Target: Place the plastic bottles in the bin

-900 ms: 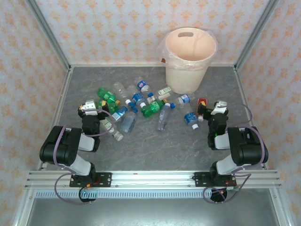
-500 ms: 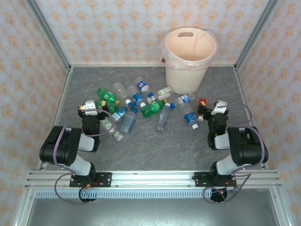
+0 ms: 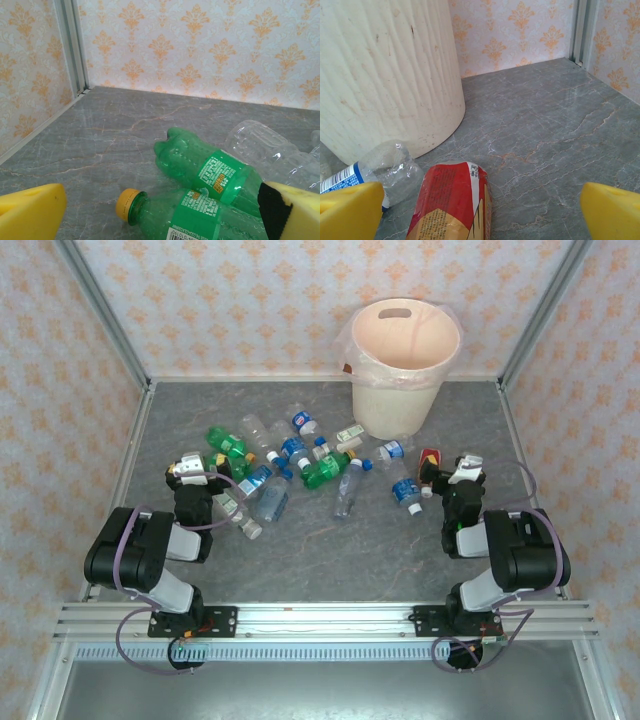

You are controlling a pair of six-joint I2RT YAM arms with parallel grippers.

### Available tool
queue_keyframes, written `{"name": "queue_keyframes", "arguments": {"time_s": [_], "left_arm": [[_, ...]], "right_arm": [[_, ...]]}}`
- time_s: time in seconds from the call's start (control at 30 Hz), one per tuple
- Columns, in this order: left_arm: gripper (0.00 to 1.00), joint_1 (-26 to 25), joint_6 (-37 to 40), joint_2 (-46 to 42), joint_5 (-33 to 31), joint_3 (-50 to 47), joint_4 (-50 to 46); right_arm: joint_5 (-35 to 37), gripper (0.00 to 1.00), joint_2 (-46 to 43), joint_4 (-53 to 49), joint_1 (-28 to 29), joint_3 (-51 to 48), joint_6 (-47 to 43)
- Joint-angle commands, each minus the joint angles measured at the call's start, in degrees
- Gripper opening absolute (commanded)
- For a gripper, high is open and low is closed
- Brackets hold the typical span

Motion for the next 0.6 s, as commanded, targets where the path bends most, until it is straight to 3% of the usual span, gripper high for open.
{"name": "queue_keyframes", "arguments": {"time_s": [0.0, 0.33, 0.47, 0.57], "left_arm": [[1.0, 0.7, -1.06, 0.01, -0.68, 0.97, -0.28], [1.0, 0.73, -1.43, -1.91, -1.98, 1.5, -2.45], [1.0, 0.77, -3.45, -10.08, -6.45, 9.19, -22.04], [1.0, 0.73, -9.82, -14.16, -11.39, 18.63, -40.68]], "right_arm": [[1.44, 1.0, 0.29, 0.05, 0.26, 1.19, 0.08], [2.89, 1.0, -1.71, -2.12, 0.3, 1.73, 0.61], [5.3, 1.0, -7.38, -14.42, 0.29, 6.24, 1.83], [7.7, 1.0, -10.99, -19.19, 0.26, 8.07, 3.71]]}}
